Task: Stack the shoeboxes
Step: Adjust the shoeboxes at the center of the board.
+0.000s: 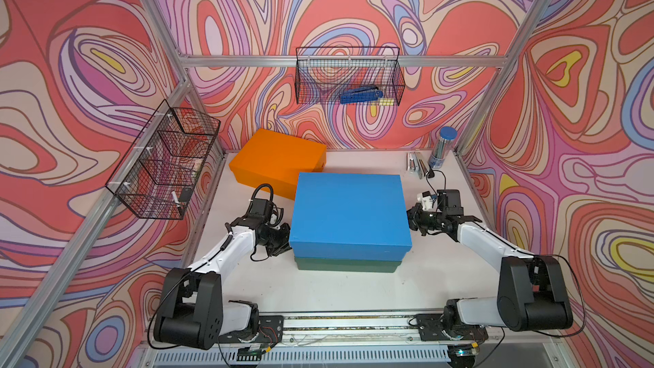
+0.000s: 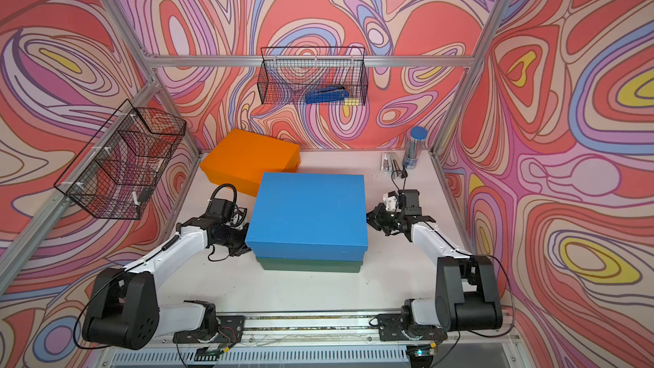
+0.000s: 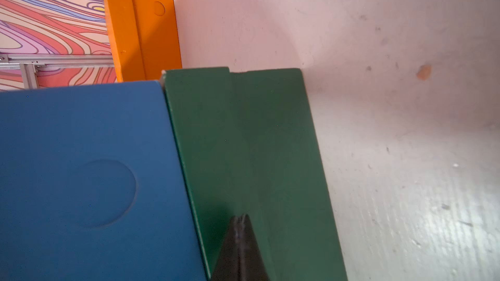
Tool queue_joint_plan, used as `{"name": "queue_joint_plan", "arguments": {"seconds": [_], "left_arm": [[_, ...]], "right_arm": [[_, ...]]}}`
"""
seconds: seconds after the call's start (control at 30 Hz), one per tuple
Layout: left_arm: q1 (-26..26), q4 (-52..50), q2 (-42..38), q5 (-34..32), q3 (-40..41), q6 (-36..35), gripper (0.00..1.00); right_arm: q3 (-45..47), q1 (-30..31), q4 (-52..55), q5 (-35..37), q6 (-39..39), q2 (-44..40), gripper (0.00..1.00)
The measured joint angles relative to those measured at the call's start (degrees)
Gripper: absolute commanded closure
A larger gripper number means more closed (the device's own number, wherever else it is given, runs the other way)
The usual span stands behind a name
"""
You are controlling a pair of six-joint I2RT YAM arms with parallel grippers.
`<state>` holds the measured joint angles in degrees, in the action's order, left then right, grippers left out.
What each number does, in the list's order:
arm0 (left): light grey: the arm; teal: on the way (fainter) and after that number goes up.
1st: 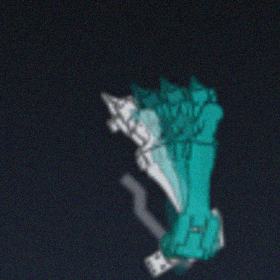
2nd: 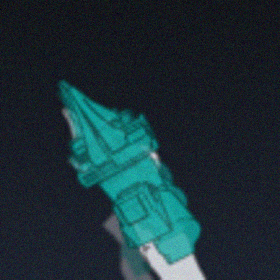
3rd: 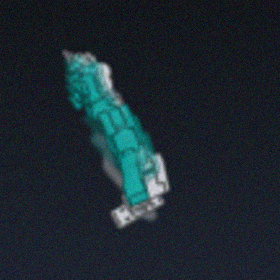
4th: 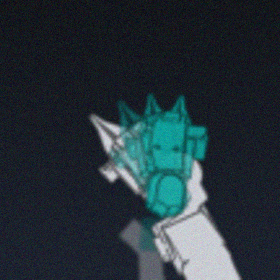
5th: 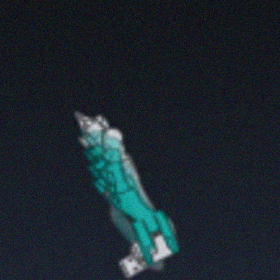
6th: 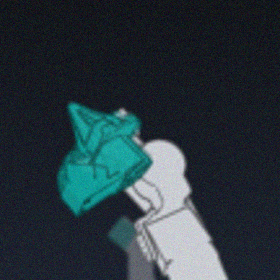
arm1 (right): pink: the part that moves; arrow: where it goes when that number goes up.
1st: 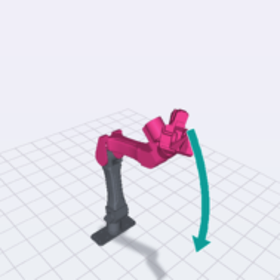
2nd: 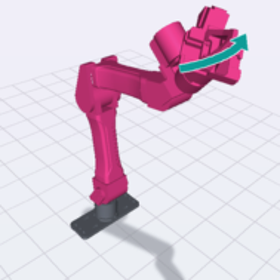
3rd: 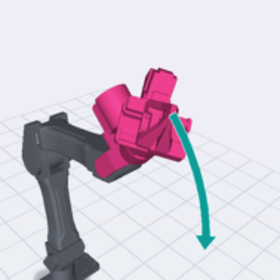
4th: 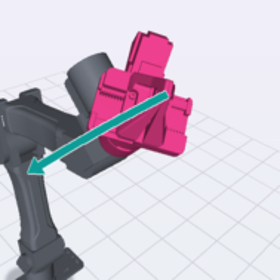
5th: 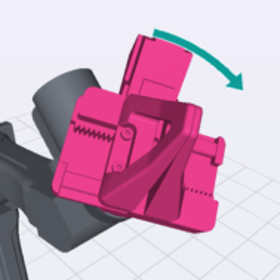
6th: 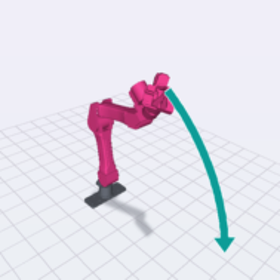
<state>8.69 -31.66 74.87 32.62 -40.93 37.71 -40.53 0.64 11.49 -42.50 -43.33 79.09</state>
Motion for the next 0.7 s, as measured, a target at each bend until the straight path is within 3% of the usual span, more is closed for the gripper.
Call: {"name": "queue_joint_plan", "arguments": {"seconds": [0.27, 0.5, 0.7], "left_arm": [[1.66, 0.17, -1.68, -1.57, 0.55, 1.36, 0.85], [2.01, -2.36, -5.18, -5.86, 0.31, 1.53, 0.79], [1.77, -9.05, -10.03, -16.06, -3.67, 1.03, 0.63]], "right_arm": [[1.01, -0.26, -1.66, -0.31, -0.24, 0.00, 1.00], [0.72, -0.20, 2.16, 0.61, 2.32, 0.00, 1.00], [-7.82, -0.61, 13.44, 5.27, 9.92, 1.60, 0.63]]}}
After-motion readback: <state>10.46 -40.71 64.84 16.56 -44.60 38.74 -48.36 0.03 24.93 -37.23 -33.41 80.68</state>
